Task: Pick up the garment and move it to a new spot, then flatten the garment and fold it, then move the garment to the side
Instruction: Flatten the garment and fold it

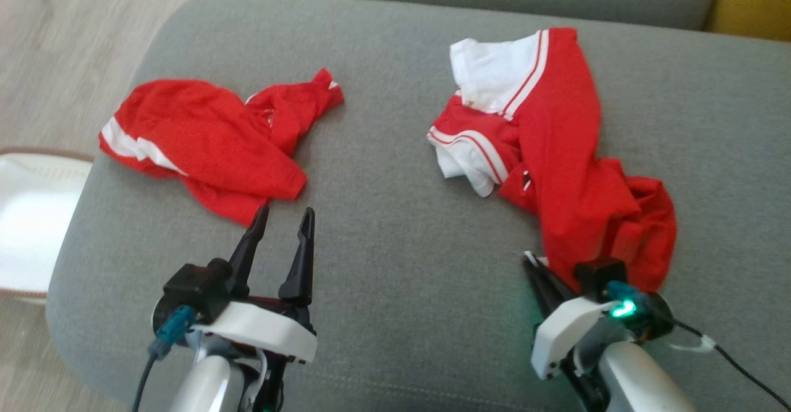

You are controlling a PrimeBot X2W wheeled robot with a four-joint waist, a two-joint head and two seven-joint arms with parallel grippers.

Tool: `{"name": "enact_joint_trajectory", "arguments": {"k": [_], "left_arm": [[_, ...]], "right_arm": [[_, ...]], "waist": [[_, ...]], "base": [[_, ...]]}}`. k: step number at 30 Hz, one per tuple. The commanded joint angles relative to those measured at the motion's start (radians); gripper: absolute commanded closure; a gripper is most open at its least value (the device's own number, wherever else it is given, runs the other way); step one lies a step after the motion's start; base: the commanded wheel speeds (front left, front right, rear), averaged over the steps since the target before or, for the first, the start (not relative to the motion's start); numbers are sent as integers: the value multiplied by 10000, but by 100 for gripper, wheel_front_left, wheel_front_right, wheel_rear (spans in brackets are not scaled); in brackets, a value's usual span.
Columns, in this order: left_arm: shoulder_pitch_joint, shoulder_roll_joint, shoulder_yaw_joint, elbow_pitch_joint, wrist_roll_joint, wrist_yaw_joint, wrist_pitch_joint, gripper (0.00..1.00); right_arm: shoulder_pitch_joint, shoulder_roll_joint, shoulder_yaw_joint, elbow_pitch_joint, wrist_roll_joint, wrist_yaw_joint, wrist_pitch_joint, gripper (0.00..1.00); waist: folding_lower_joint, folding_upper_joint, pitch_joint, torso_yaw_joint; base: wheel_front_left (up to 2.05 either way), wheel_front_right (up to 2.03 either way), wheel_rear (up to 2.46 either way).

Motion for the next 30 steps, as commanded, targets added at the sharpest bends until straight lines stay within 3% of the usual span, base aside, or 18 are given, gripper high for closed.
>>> {"name": "enact_joint_trajectory", "arguments": {"k": [1, 5, 8, 13, 19, 24, 30], "left_arm": [[-323, 39, 367, -287, -7, 41, -122, 0], [-200, 39, 409, -288, 22, 71, -122, 0], [-20, 39, 452, -303, 47, 105, -122, 0], [295, 39, 569, -386, 74, 165, -122, 0], [293, 39, 548, -526, 35, 134, -122, 0], [44, 39, 364, -567, 30, 15, -122, 0], [-382, 39, 166, -486, 24, -154, -122, 0]], "right_arm": [[11, 106, 503, -512, 131, -9, -12, 100], [144, 75, 862, -1176, 362, -9, 183, 100], [321, -316, 1095, -2252, 650, -9, 477, 100], [445, -1570, 762, -4645, 1193, -9, 1680, 100], [-411, -3259, -776, -6949, 1807, -9, 3622, 100], [-2029, -4171, -1380, -6732, 2056, -9, 4377, 100], [-4263, -5354, -769, -5065, 1607, -9, 4453, 100]], "waist": [[0, 0, -279, -205], [0, 0, -569, -416], [0, 0, -854, -635], [0, 0, -1134, -987], [0, 0, -1014, -1218], [0, 0, -562, -1145], [0, 0, 233, -641]], "base": [[0, 0, 0], [0, 0, 0], [0, 0, 0], [0, 0, 0], [0, 0, 0], [0, 0, 0], [0, 0, 0]]}}
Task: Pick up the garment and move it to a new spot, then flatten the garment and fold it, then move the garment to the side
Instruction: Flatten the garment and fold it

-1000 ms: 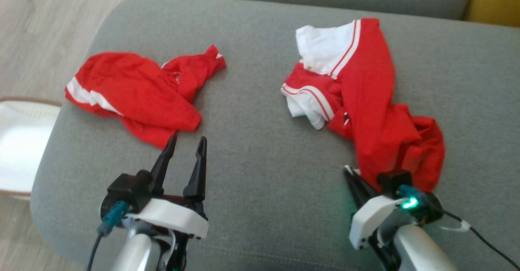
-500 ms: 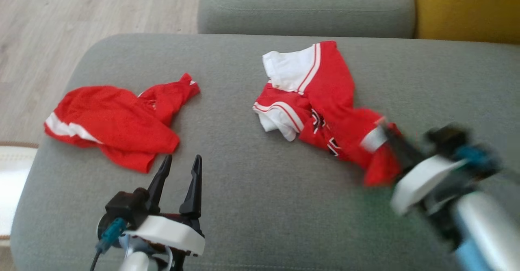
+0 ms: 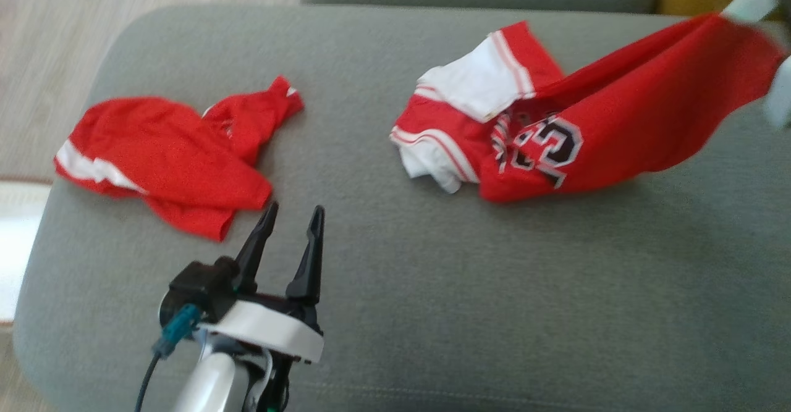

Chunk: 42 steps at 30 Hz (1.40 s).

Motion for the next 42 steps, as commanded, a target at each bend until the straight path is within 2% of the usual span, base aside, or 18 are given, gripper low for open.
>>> {"name": "enact_joint_trajectory", "arguments": {"k": [1, 3, 9, 17, 19, 20, 21, 27, 33, 37, 42], "left_arm": [[-560, 35, 222, -274, 3, -72, -122, 0], [-714, 35, 150, -249, -43, -117, -122, 0], [-1008, 35, -58, -191, -265, -151, -122, 0], [-1194, 35, -321, -229, -500, -110, -122, 0], [-1233, 35, -334, -238, -520, -105, -122, 0], [-1269, 35, -338, -245, -537, -92, -122, 0], [-1299, 35, -339, -243, -554, -75, -122, 0], [-1393, 35, -248, -198, -575, 24, -122, 0], [-1321, 35, 12, -157, -389, 17, -122, 0], [-1079, 35, 250, -145, -242, 32, -122, 0], [-824, 35, 390, -137, -204, 67, -122, 0]], "right_arm": [[-915, -616, 278, 254, -298, -9, -113, 100], [-1733, -1053, 472, 963, -570, -9, -313, 100], [-4033, -1614, 703, 3021, -1560, -9, -993, 100], [-5930, -1164, 238, 5328, -3138, -9, -2482, 100], [-6078, -1015, 119, 5568, -3358, -9, -2661, 100], [-6157, -812, 5, 5800, -3532, -9, -2794, 46], [-6150, -580, -27, 6093, -3608, -9, -2821, 0], [-5915, 200, -84, 7408, -3850, -9, -3107, 0], [-5250, 936, -262, 8065, -3432, -9, -4213, 0], [-4296, 1777, -26, 7844, -2618, -9, -5293, 0], [-2952, 2446, 252, 6801, -1560, -9, -5779, 0]], "waist": [[-1, 0, 499, 464], [-1, 0, 762, 756], [-1, 0, 1254, 1554], [-1, 0, 1667, 2250], [-1, 0, 1715, 2287], [-1, 0, 1761, 2307], [-1, 0, 1773, 2320], [-1, 0, 1656, 2111], [-1, 0, 1019, 1433], [-1, 0, 294, 589], [-1, 0, -312, -256]], "base": [[0, 0, 0], [0, 0, 0], [0, 0, 0], [0, 0, 0], [0, 0, 0], [0, 0, 0], [0, 0, 0], [0, 0, 0], [0, 0, 0], [0, 0, 0], [0, 0, 0]]}}
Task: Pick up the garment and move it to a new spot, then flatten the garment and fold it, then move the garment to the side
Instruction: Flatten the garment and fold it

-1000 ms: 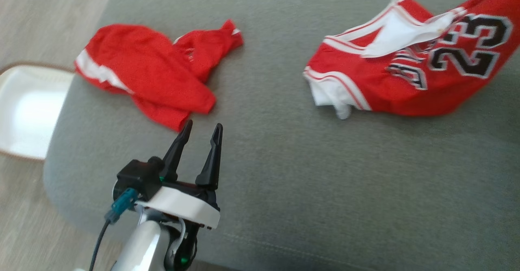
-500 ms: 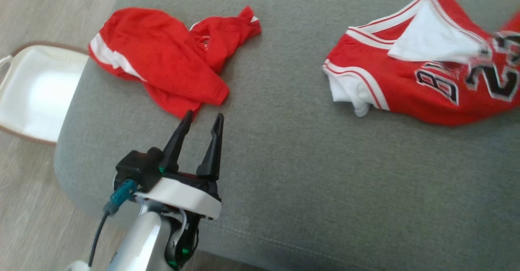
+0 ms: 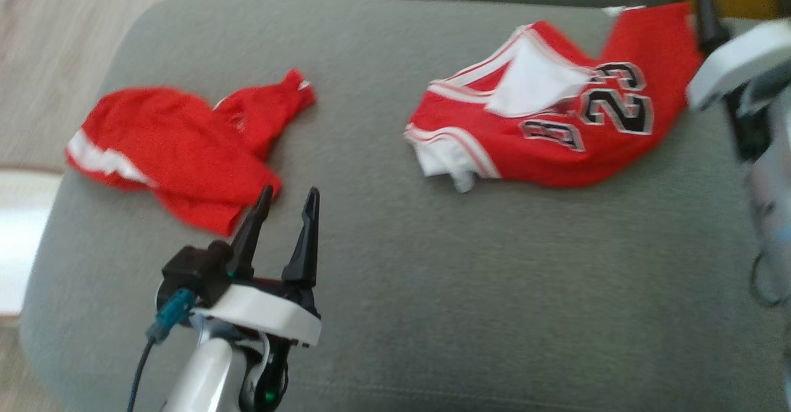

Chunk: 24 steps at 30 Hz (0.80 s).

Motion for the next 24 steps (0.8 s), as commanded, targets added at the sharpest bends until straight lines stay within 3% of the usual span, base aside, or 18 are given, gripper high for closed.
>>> {"name": "enact_joint_trajectory", "arguments": {"k": [1, 8, 13, 19, 24], "left_arm": [[-200, 66, 411, -280, 60, 36, -122, 0], [-28, 66, 252, -33, -195, 22, -122, 0], [-75, 66, 148, 173, -489, 88, -122, 0], [-540, 66, -60, 1139, -724, 98, -122, 0], [-1258, 76, -371, 2432, -602, 16, 46, 0]], "right_arm": [[255, 186, 103, -626, 258, -9, -138, 0], [3192, 835, -581, -3287, 898, -9, -228, 0], [5209, 1547, -1269, -5362, 300, -9, 263, 0], [6169, 2122, -1684, -7326, -99, -9, 1149, 0], [6432, 2313, -1846, -8200, -220, -9, 1546, 0]], "waist": [[0, 0, -607, -718], [0, 0, -998, -1595], [0, 0, -853, -2109], [0, 0, -518, -2590], [0, 0, -180, -2955]], "base": [[0, 0, 0], [0, 0, 0], [0, 0, 0], [0, 0, 0], [0, 0, 0]]}}
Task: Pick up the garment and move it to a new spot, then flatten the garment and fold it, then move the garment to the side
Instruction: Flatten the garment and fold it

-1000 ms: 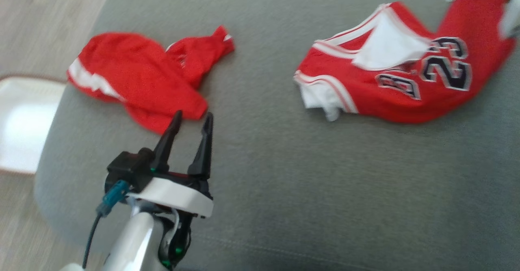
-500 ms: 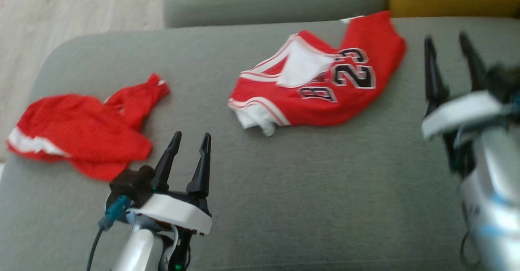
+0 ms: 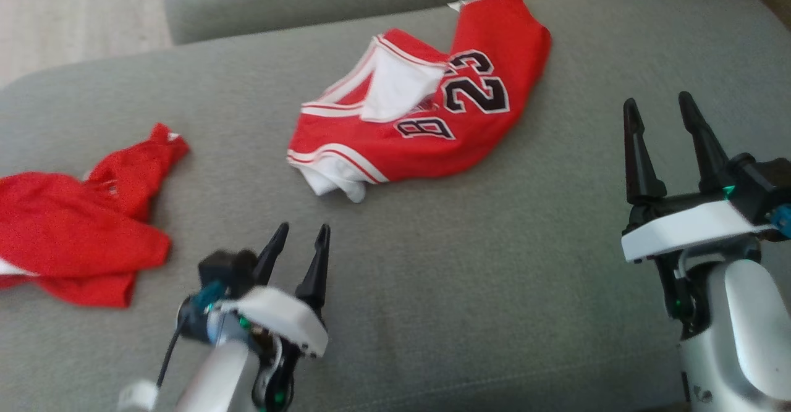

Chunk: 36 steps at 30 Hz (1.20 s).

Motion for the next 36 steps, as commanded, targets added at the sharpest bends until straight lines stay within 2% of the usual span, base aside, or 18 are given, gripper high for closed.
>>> {"name": "enact_joint_trajectory", "arguments": {"k": [1, 7, 11, 20, 21, 22, 29, 36], "left_arm": [[-904, 65, 198, 49, 100, -69, 48, 0], [-2274, 115, 168, 1777, 152, -123, 354, 0], [-3048, 258, 238, 2873, 240, 77, 557, 0], [-4010, 301, 391, 4334, 120, 40, 163, 0], [-4062, 290, 385, 4402, 100, -22, 98, 56], [-4118, 280, 385, 4444, 86, -66, 34, 100], [-4075, 219, 357, 4039, 100, -374, -180, 100], [-3184, 215, 1185, 1819, 159, -321, -190, 100]], "right_arm": [[-63, 94, 126, -542, -87, -9, 113, 0], [44, 234, 161, -1253, -202, -9, 383, 0], [24, 310, 146, -1467, -206, -9, 436, 0], [5, 371, 84, -1581, -342, -9, 398, 0], [4, 377, 60, -1581, -354, -9, 394, 0], [4, 382, 35, -1581, -374, -9, 390, 0], [99, 411, -12, -1330, -544, -9, 344, 0], [298, 424, 39, -822, -662, -9, 300, 0]], "waist": [[0, 0, 320, -308], [0, 0, 977, -799], [0, 0, 1368, -1048], [0, 0, 1691, -1184], [0, 0, 1697, -1163], [0, 0, 1708, -1127], [0, 0, 1376, -705], [0, 0, 657, -223]], "base": [[0, 0, 0], [0, 0, 0], [0, 0, 0], [0, 0, 0], [0, 0, 0], [0, 0, 0], [0, 0, 0], [0, 0, 0]]}}
